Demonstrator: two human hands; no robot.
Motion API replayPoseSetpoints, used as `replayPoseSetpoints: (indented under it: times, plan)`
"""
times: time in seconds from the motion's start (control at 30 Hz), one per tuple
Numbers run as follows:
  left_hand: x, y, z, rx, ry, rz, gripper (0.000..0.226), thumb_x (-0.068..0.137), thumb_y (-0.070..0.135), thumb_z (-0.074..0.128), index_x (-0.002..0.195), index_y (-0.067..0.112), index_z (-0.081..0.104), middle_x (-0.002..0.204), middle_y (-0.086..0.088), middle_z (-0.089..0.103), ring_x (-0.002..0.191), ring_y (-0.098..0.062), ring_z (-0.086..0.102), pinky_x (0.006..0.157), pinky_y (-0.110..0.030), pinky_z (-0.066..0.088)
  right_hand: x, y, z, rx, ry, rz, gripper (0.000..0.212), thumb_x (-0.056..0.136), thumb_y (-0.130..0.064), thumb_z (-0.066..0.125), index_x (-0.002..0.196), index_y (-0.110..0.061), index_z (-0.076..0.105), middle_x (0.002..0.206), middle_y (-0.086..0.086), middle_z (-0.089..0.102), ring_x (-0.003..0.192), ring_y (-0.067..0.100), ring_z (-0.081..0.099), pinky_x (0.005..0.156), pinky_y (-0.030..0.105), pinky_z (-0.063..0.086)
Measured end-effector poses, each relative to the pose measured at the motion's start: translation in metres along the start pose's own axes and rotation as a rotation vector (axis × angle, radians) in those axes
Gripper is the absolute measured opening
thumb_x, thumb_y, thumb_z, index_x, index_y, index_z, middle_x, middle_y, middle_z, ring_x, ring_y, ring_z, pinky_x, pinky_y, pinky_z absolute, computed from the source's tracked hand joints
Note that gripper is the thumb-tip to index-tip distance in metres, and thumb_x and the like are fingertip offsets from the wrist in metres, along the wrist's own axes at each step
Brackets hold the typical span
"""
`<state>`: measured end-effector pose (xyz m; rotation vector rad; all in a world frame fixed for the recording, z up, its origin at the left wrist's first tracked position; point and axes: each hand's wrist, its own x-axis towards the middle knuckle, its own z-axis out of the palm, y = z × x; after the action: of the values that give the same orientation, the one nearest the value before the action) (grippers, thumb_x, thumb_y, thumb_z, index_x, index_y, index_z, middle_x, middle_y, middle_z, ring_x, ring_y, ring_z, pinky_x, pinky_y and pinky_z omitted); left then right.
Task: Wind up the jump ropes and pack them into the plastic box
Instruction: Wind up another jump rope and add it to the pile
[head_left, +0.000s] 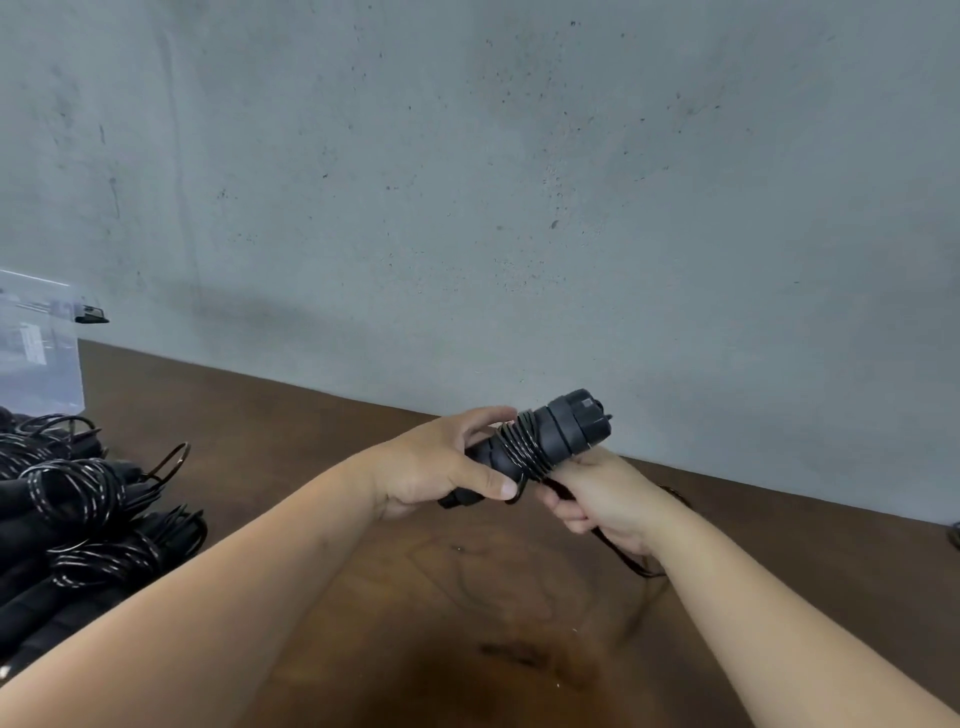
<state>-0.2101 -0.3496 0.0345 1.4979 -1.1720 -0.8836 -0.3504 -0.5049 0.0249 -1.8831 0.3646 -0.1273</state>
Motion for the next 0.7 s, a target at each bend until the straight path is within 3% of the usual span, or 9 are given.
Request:
replayPoseSetpoints:
  times: [0.07, 0.13, 0.27, 0.4, 0.53, 0.63, 0.7]
  plan:
    - [0.003, -0.004, 0.003, 0.059, 0.050, 0.008, 0.072, 0.073, 0.003, 0.078, 0.137, 0.024, 0.052, 0.122, 0.002, 0.068, 0.114, -0.014, 0.064, 0.099, -0.025, 0.047, -0.003, 0.000, 0.006, -0.144, 0.064, 0.034, 0.027, 0.101, -0.027, 0.042, 0.086, -0.012, 0.060, 0.066, 0.002, 0.049, 0.044, 0.007, 0.028, 0.043, 0.021, 0.024]
    - [0.005, -0.006, 0.004, 0.105, 0.135, 0.001, 0.064, 0.075, 0.003, 0.078, 0.130, 0.027, 0.058, 0.113, 0.003, 0.072, 0.107, -0.013, 0.067, 0.092, -0.021, 0.048, -0.008, 0.000, 0.011, -0.272, 0.086, 0.060, 0.034, 0.103, -0.032, 0.040, 0.093, -0.013, 0.067, 0.063, -0.004, 0.051, 0.044, 0.005, 0.035, 0.045, 0.020, 0.029]
    - [0.008, -0.006, 0.003, 0.319, 0.252, -0.009, 0.055, 0.075, 0.005, 0.076, 0.123, 0.027, 0.060, 0.102, 0.005, 0.072, 0.088, -0.007, 0.065, 0.074, -0.013, 0.048, -0.014, -0.005, 0.017, -0.720, 0.126, 0.020, 0.036, 0.104, -0.030, 0.040, 0.099, -0.009, 0.069, 0.071, -0.004, 0.060, 0.063, 0.009, 0.054, 0.061, 0.024, 0.042]
    - [0.009, -0.012, 0.001, 0.690, 0.271, -0.038, 0.046, 0.073, 0.015, 0.073, 0.114, 0.028, 0.056, 0.095, 0.003, 0.066, 0.089, -0.019, 0.062, 0.081, -0.034, 0.053, -0.026, -0.019, 0.016, -1.040, 0.149, -0.002, 0.032, 0.100, -0.028, 0.047, 0.081, -0.009, 0.064, 0.069, 0.001, 0.058, 0.056, 0.014, 0.050, 0.050, 0.027, 0.034]
    - [0.004, -0.007, 0.006, 0.870, 0.130, -0.067, 0.044, 0.073, 0.016, 0.068, 0.113, 0.031, 0.055, 0.091, 0.008, 0.064, 0.088, -0.020, 0.062, 0.083, -0.040, 0.054, -0.035, -0.050, 0.009, -1.228, 0.102, -0.087, 0.021, 0.093, -0.027, 0.058, 0.085, -0.016, 0.074, 0.075, 0.000, 0.065, 0.062, 0.015, 0.055, 0.053, 0.028, 0.041]
    - [0.001, 0.003, 0.010, 0.931, -0.041, -0.057, 0.045, 0.073, 0.015, 0.068, 0.111, 0.034, 0.056, 0.091, 0.008, 0.065, 0.085, -0.017, 0.061, 0.080, -0.038, 0.053, -0.032, -0.068, 0.002, -1.192, 0.013, -0.080, 0.013, 0.082, -0.037, 0.074, 0.084, -0.025, 0.075, 0.073, -0.011, 0.064, 0.064, 0.007, 0.055, 0.054, 0.023, 0.039]
    - [-0.003, 0.010, 0.011, 0.868, -0.170, -0.077, 0.051, 0.072, 0.009, 0.071, 0.110, 0.040, 0.056, 0.090, 0.008, 0.067, 0.080, -0.012, 0.060, 0.076, -0.032, 0.050, -0.029, -0.075, -0.006, -1.099, -0.008, -0.059, 0.023, 0.070, -0.045, 0.083, 0.076, -0.026, 0.073, 0.069, -0.013, 0.063, 0.062, 0.005, 0.053, 0.055, 0.021, 0.039]
